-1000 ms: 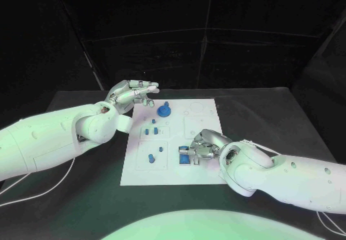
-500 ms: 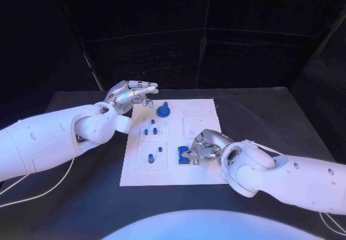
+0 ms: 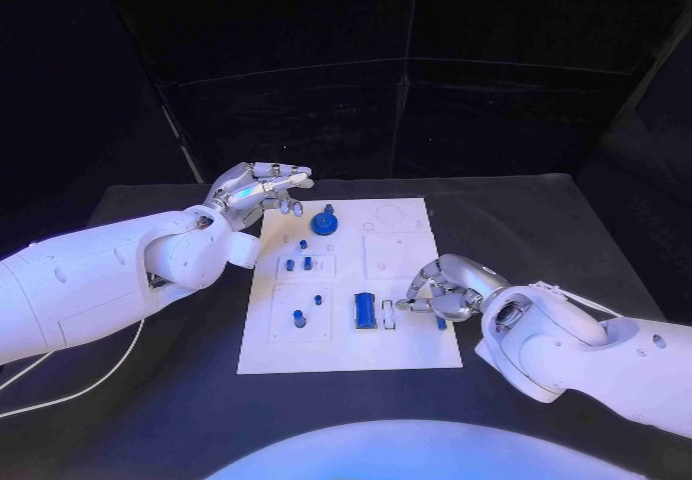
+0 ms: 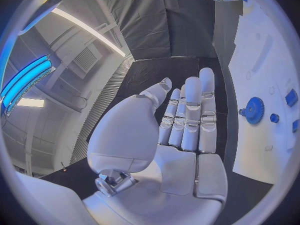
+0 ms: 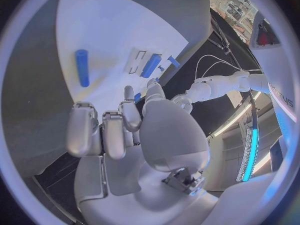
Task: Assemble the parts on the task board
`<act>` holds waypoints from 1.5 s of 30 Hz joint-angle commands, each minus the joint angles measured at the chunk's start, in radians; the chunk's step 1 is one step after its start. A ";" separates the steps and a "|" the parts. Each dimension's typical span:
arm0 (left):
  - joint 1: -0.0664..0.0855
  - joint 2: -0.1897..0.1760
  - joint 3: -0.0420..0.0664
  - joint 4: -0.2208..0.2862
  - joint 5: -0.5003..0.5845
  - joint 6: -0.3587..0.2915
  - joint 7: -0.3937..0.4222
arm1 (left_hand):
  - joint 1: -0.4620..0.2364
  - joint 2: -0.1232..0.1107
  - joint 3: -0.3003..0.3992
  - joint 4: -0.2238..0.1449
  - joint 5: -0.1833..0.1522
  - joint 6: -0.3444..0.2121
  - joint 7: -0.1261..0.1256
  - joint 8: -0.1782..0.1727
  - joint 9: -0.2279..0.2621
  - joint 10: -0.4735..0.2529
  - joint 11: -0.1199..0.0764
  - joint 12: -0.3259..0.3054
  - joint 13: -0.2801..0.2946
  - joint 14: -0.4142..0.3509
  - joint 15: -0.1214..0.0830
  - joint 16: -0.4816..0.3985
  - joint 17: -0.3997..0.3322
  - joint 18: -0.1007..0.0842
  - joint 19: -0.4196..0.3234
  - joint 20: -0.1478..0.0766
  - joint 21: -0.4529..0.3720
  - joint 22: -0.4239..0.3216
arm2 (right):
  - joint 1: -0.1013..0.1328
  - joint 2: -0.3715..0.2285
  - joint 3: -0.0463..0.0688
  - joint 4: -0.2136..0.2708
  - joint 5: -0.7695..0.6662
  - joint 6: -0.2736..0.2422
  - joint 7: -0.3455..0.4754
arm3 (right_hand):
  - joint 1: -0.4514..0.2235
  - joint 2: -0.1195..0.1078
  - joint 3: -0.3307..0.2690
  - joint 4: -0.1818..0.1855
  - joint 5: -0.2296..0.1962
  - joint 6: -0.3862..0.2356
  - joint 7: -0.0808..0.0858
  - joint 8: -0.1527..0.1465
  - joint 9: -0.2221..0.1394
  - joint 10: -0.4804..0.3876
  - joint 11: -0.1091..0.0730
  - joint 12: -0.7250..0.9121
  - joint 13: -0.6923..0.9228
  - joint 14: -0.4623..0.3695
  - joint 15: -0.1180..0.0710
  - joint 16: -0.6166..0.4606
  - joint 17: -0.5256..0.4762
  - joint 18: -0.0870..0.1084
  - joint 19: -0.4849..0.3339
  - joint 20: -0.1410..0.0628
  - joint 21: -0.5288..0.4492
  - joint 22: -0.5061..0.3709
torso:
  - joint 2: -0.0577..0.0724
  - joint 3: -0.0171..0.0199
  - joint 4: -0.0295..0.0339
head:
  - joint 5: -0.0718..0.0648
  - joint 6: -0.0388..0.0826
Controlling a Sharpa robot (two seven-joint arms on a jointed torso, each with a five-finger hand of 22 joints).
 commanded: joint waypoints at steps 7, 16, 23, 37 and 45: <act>0.001 -0.005 0.001 0.005 0.002 0.011 0.006 | 0.002 0.003 -0.005 0.002 0.001 -0.006 -0.002 0.003 0.000 -0.006 0.000 0.004 0.000 -0.009 -0.001 0.001 -0.001 0.013 -0.005 0.003 -0.003 -0.002 | 0.002 -0.087 0.000 0.007 -0.030 0.020 0.043 | 0.014 0.010 -0.010 0.005 0.015 -0.013 0.007 -0.032 -0.012 -0.023 0.014 -0.042 -0.030 0.062 0.012 -0.006 0.046 -0.015 -0.007 0.011 -0.011 -0.011 | -0.002 -0.0007 -0.0072 | -0.022 -0.001; 0.001 -0.009 0.001 0.009 0.002 0.010 0.006 | 0.002 0.003 -0.006 0.002 0.001 -0.007 -0.001 0.003 0.000 -0.008 0.001 0.005 0.000 -0.009 0.000 0.001 -0.002 0.013 -0.005 0.003 -0.004 -0.002 | 0.001 -0.081 0.000 -0.033 -0.061 0.080 -0.018 | 0.024 0.004 -0.026 0.017 0.053 0.006 0.009 -0.052 -0.016 -0.052 0.016 -0.090 -0.067 0.052 0.015 -0.029 0.011 -0.005 -0.032 0.016 -0.041 -0.060 | -0.001 -0.0008 -0.0031 | -0.044 -0.006; 0.001 -0.010 0.001 0.009 0.002 0.011 0.007 | 0.002 0.003 -0.006 0.002 0.001 -0.007 -0.001 0.003 0.000 -0.008 0.001 0.005 0.000 -0.009 0.000 0.001 -0.002 0.013 -0.005 0.003 -0.004 -0.002 | -0.001 -0.057 -0.001 -0.060 -0.077 0.132 -0.049 | 0.024 0.001 -0.033 0.024 0.050 0.023 0.005 -0.048 -0.012 -0.049 0.013 -0.087 -0.063 0.051 0.013 -0.032 0.011 -0.004 -0.035 0.015 -0.046 -0.066 | -0.001 0.0003 -0.0043 | -0.050 -0.011; 0.001 -0.010 0.000 0.007 0.002 0.012 0.007 | 0.002 0.003 -0.006 0.002 0.001 -0.007 -0.001 0.003 0.000 -0.008 0.001 0.005 0.000 -0.009 0.000 0.001 -0.002 0.013 -0.005 0.003 -0.004 -0.002 | -0.002 -0.042 -0.001 -0.074 -0.081 0.185 -0.061 | 0.023 -0.010 -0.045 0.032 0.032 0.022 0.005 -0.052 -0.011 -0.050 0.013 -0.089 -0.064 0.051 0.013 -0.035 0.011 -0.003 -0.037 0.015 -0.050 -0.070 | -0.002 -0.0002 -0.0034 | -0.060 -0.011; 0.001 -0.010 0.000 0.006 0.002 0.013 0.007 | 0.001 0.003 -0.007 0.003 0.001 -0.007 -0.001 0.003 0.000 -0.008 0.001 0.006 0.000 -0.010 0.000 0.002 -0.002 0.013 -0.006 0.004 -0.004 -0.003 | -0.002 -0.035 -0.001 -0.077 -0.093 0.217 -0.069 | 0.028 -0.012 -0.046 0.032 0.026 0.027 0.003 -0.050 -0.008 -0.045 0.012 -0.082 -0.057 0.052 0.012 -0.034 0.014 -0.003 -0.037 0.014 -0.051 -0.070 | -0.002 -0.0014 -0.0030 | -0.062 -0.012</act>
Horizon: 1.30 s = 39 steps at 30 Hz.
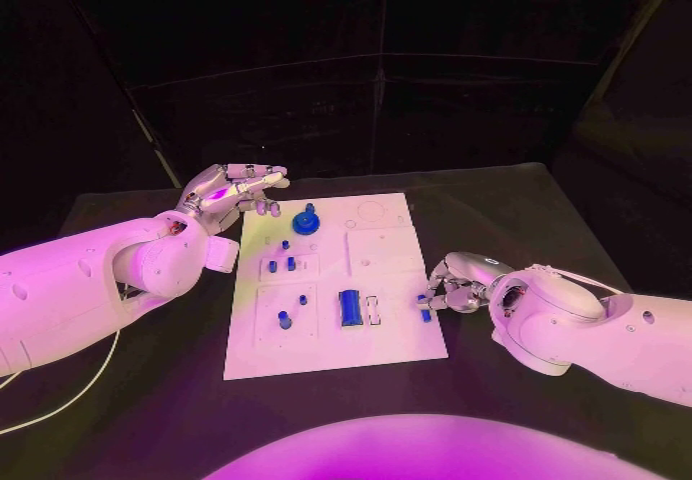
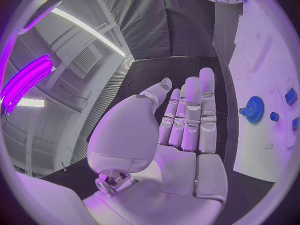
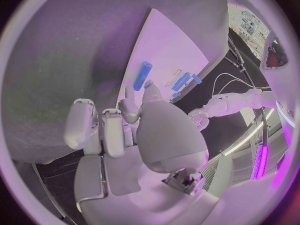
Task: Assemble the parts on the task board
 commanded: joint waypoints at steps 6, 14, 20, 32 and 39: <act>0.001 -0.001 0.001 0.001 0.002 0.012 0.007 | 0.001 0.003 -0.006 0.003 0.001 -0.007 -0.001 0.003 0.000 -0.008 0.001 0.007 0.000 -0.010 0.000 0.002 -0.001 0.013 -0.006 0.004 -0.004 -0.002 | 0.000 0.007 -0.001 -0.002 -0.051 0.077 -0.029 | 0.005 -0.018 -0.011 -0.002 -0.014 0.016 -0.002 0.002 0.003 0.005 -0.007 0.010 0.007 0.054 0.002 -0.003 0.016 -0.004 -0.004 -0.001 -0.004 0.001 | 0.001 -0.0008 0.0004 | -0.001 0.000; 0.001 -0.001 0.001 0.001 0.002 0.013 0.009 | 0.001 0.003 -0.006 0.003 0.001 -0.007 -0.001 0.003 0.000 -0.008 0.001 0.007 0.000 -0.010 0.000 0.002 -0.001 0.013 -0.006 0.004 -0.004 -0.002 | -0.001 0.023 -0.001 -0.006 -0.098 0.113 -0.045 | 0.031 -0.026 -0.011 -0.014 -0.022 0.022 -0.005 0.007 0.009 0.011 -0.010 0.020 0.018 0.056 0.000 -0.003 0.020 -0.003 -0.003 -0.003 -0.006 -0.001 | 0.001 -0.0004 0.0008 | -0.002 0.001; 0.001 -0.002 0.001 0.000 0.002 0.014 0.008 | 0.001 0.003 -0.006 0.003 0.001 -0.007 -0.001 0.003 0.000 -0.008 0.001 0.007 0.000 -0.010 0.000 0.002 -0.001 0.013 -0.006 0.004 -0.004 -0.002 | -0.002 0.037 -0.001 -0.010 -0.159 0.150 -0.069 | 0.072 -0.037 -0.009 -0.039 -0.016 0.022 -0.005 0.008 0.013 0.011 -0.011 0.021 0.020 0.057 -0.002 -0.002 0.025 -0.003 -0.004 -0.005 -0.009 -0.003 | 0.001 -0.0004 0.0005 | -0.002 0.001; 0.001 0.000 0.000 -0.002 0.002 0.016 0.007 | 0.000 0.004 -0.007 0.003 0.001 -0.007 -0.001 0.004 0.000 -0.009 0.001 0.008 0.000 -0.010 0.001 0.002 -0.001 0.013 -0.006 0.004 -0.005 -0.002 | -0.006 0.063 -0.001 -0.007 -0.234 0.200 -0.086 | 0.146 -0.026 0.016 -0.084 -0.034 0.032 -0.009 0.010 0.020 0.013 -0.016 0.025 0.027 0.058 -0.005 -0.001 0.032 -0.004 -0.001 -0.008 -0.010 0.000 | 0.000 -0.0007 0.0013 | -0.001 -0.001; 0.001 0.001 0.000 -0.003 0.002 0.016 0.007 | 0.000 0.004 -0.007 0.003 0.001 -0.007 -0.001 0.004 0.000 -0.009 0.001 0.008 0.000 -0.010 0.001 0.002 -0.001 0.013 -0.006 0.004 -0.005 -0.002 | -0.007 0.068 -0.001 -0.003 -0.237 0.152 -0.085 | 0.212 0.026 0.085 -0.107 0.050 0.047 -0.017 0.000 0.015 0.013 -0.025 0.020 0.029 0.060 -0.013 0.002 0.042 -0.006 0.006 -0.015 -0.005 0.010 | 0.000 -0.0005 0.0016 | 0.002 -0.001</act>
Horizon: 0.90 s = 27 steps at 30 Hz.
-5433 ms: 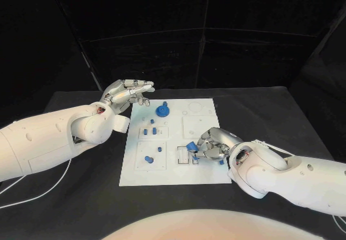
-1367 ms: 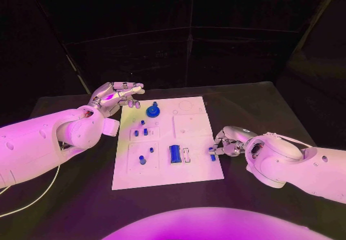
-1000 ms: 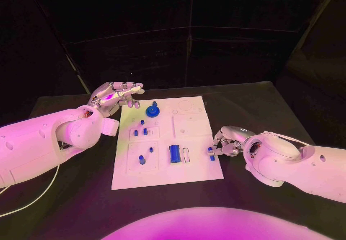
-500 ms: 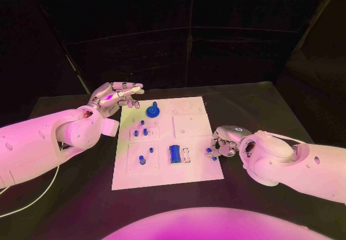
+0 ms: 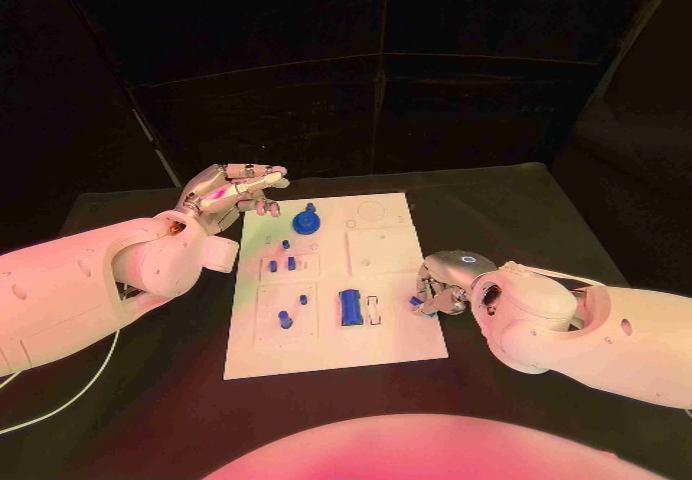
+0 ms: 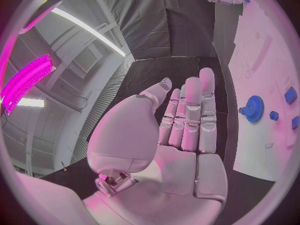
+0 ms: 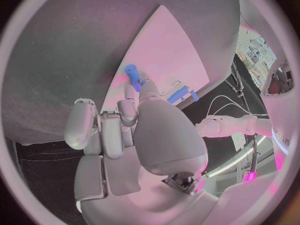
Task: Assemble the parts on the task board
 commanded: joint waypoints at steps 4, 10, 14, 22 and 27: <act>0.001 0.002 0.000 0.000 0.002 0.013 0.007 | 0.000 0.004 -0.005 0.001 0.001 -0.007 -0.001 0.004 0.000 -0.009 0.001 0.004 0.000 -0.006 -0.003 0.002 -0.002 0.013 -0.006 0.004 -0.005 -0.002 | -0.009 0.002 -0.009 -0.002 0.020 -0.024 -0.003 | 0.055 0.052 0.051 0.001 0.034 0.025 -0.012 -0.006 -0.004 0.022 -0.017 0.023 0.024 0.067 -0.014 0.018 0.069 -0.012 0.019 -0.011 0.017 0.035 | 0.000 -0.0011 -0.0002 | 0.004 0.000; 0.001 0.001 0.000 0.001 0.002 0.013 0.007 | 0.000 0.004 -0.005 0.001 0.001 -0.007 -0.001 0.004 0.000 -0.009 0.001 0.004 0.000 -0.006 -0.003 0.002 -0.002 0.013 -0.006 0.004 -0.005 -0.002 | -0.009 0.000 -0.009 0.008 0.068 -0.078 0.010 | 0.004 0.051 0.071 0.043 0.014 0.031 -0.013 -0.014 -0.005 0.035 -0.017 0.032 0.031 0.069 -0.014 0.025 0.081 -0.015 0.025 -0.013 0.025 0.049 | 0.000 -0.0012 0.0005 | 0.005 0.000; 0.001 0.000 0.000 0.000 0.002 0.013 0.006 | 0.001 0.005 -0.005 0.000 0.001 -0.007 -0.002 0.005 0.000 -0.009 0.001 0.005 0.000 -0.007 -0.003 0.002 -0.002 0.013 -0.006 0.004 -0.005 -0.002 | -0.009 -0.004 -0.008 0.018 0.086 -0.134 0.026 | -0.041 0.049 0.077 0.082 -0.024 0.033 -0.014 -0.021 -0.007 0.044 -0.018 0.041 0.039 0.071 -0.015 0.030 0.091 -0.016 0.031 -0.014 0.032 0.062 | 0.000 -0.0021 0.0009 | 0.006 0.002; 0.001 0.000 -0.001 0.001 0.002 0.015 0.004 | 0.001 0.005 -0.005 0.000 0.001 -0.007 -0.002 0.005 0.000 -0.009 0.001 0.005 0.000 -0.007 -0.003 0.002 -0.002 0.013 -0.006 0.004 -0.005 -0.002 | -0.009 -0.006 -0.008 0.042 0.138 -0.275 0.052 | -0.054 0.034 0.085 0.096 -0.023 0.038 -0.016 -0.024 -0.006 0.050 -0.019 0.049 0.047 0.072 -0.017 0.033 0.096 -0.019 0.036 -0.015 0.040 0.074 | 0.000 -0.0012 -0.0002 | 0.015 0.002; 0.001 0.000 -0.001 0.002 0.002 0.015 0.003 | 0.001 0.005 -0.005 0.000 0.001 -0.007 -0.002 0.005 0.000 -0.009 0.001 0.005 0.000 -0.007 -0.003 0.002 -0.002 0.013 -0.006 0.004 -0.005 -0.002 | -0.008 0.009 -0.008 0.049 0.214 -0.323 0.055 | -0.057 0.031 0.091 0.101 -0.017 0.039 -0.016 -0.026 -0.006 0.051 -0.020 0.052 0.049 0.073 -0.017 0.035 0.098 -0.019 0.037 -0.015 0.042 0.078 | 0.000 -0.0017 -0.0013 | 0.015 0.003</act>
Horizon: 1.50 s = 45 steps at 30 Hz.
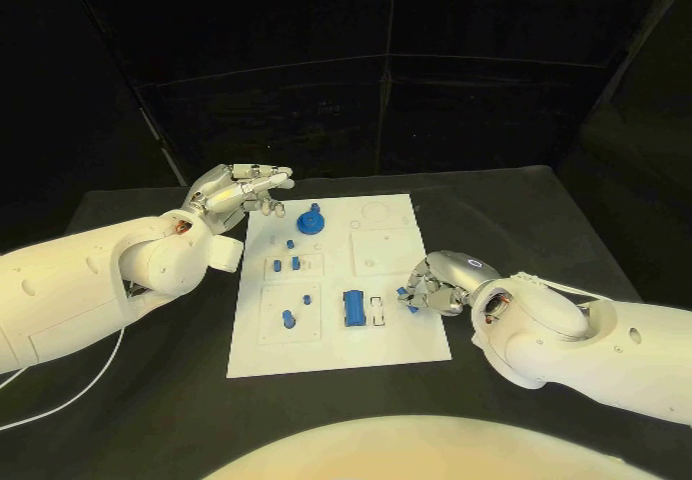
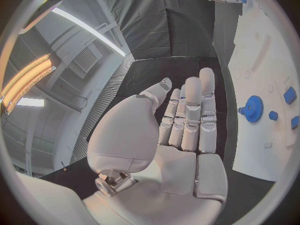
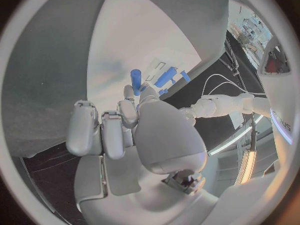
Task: Assemble the parts on the task board
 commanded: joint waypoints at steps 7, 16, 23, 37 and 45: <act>0.002 0.000 0.001 0.003 0.002 0.015 0.002 | 0.001 0.005 -0.005 0.000 0.001 -0.007 -0.002 0.005 0.000 -0.009 0.001 0.005 0.000 -0.007 -0.003 0.002 -0.001 0.013 -0.006 0.004 -0.005 -0.001 | 0.002 0.045 0.000 -0.012 0.175 -0.079 0.022 | -0.012 -0.010 0.006 0.007 0.012 0.011 0.000 0.000 0.000 0.036 -0.031 0.003 0.004 0.071 -0.005 0.004 0.099 -0.020 0.007 0.000 0.007 0.002 | 0.002 0.0007 -0.0024 | 0.005 -0.003; 0.002 0.001 0.001 0.004 0.002 0.017 0.000 | 0.002 0.005 -0.005 0.000 0.002 -0.007 -0.002 0.005 0.000 -0.010 0.001 0.006 0.000 -0.007 -0.003 0.003 -0.001 0.013 -0.005 0.004 -0.006 -0.001 | 0.002 0.097 0.000 -0.044 0.236 -0.027 0.008 | -0.024 -0.020 0.012 0.019 0.027 0.013 0.002 -0.003 0.001 0.037 -0.030 0.004 0.006 0.071 -0.005 0.004 0.098 -0.019 0.006 0.001 0.007 0.001 | 0.001 0.0014 -0.0020 | 0.010 -0.006; 0.002 0.002 0.001 0.004 0.002 0.019 0.000 | 0.002 0.005 -0.005 0.000 0.002 -0.007 -0.002 0.005 0.000 -0.010 0.001 0.006 0.000 -0.007 -0.003 0.003 -0.001 0.013 -0.005 0.004 -0.006 -0.001 | 0.002 0.120 0.000 -0.060 0.253 -0.014 -0.006 | -0.037 -0.031 0.013 0.029 0.064 0.015 0.002 -0.005 0.003 0.037 -0.029 0.003 0.006 0.071 -0.004 0.003 0.098 -0.019 0.005 0.001 0.007 0.002 | 0.000 0.0007 -0.0024 | 0.013 -0.009; 0.002 0.001 0.001 0.005 0.002 0.024 -0.002 | 0.002 0.005 -0.005 0.000 0.002 -0.007 -0.002 0.005 0.000 -0.010 0.001 0.006 0.000 -0.007 -0.003 0.003 -0.001 0.013 -0.005 0.004 -0.006 -0.001 | 0.002 0.144 0.000 -0.073 0.259 0.006 -0.035 | -0.043 -0.031 0.014 0.033 0.068 0.016 0.003 -0.006 0.004 0.035 -0.029 0.000 0.004 0.071 -0.004 0.002 0.097 -0.019 0.004 0.001 0.006 0.001 | 0.000 0.0015 -0.0028 | 0.015 -0.011; 0.002 0.002 0.001 0.005 0.002 0.024 -0.002 | 0.002 0.005 -0.005 0.000 0.002 -0.007 -0.002 0.005 0.000 -0.010 0.001 0.006 0.000 -0.007 -0.003 0.003 -0.001 0.013 -0.005 0.004 -0.006 -0.001 | 0.002 0.145 0.000 -0.073 0.251 0.028 -0.052 | -0.049 -0.031 0.013 0.038 0.068 0.018 0.003 -0.006 0.005 0.036 -0.028 0.000 0.005 0.070 -0.003 0.002 0.097 -0.019 0.004 0.002 0.006 0.000 | 0.000 0.0018 -0.0029 | 0.015 -0.013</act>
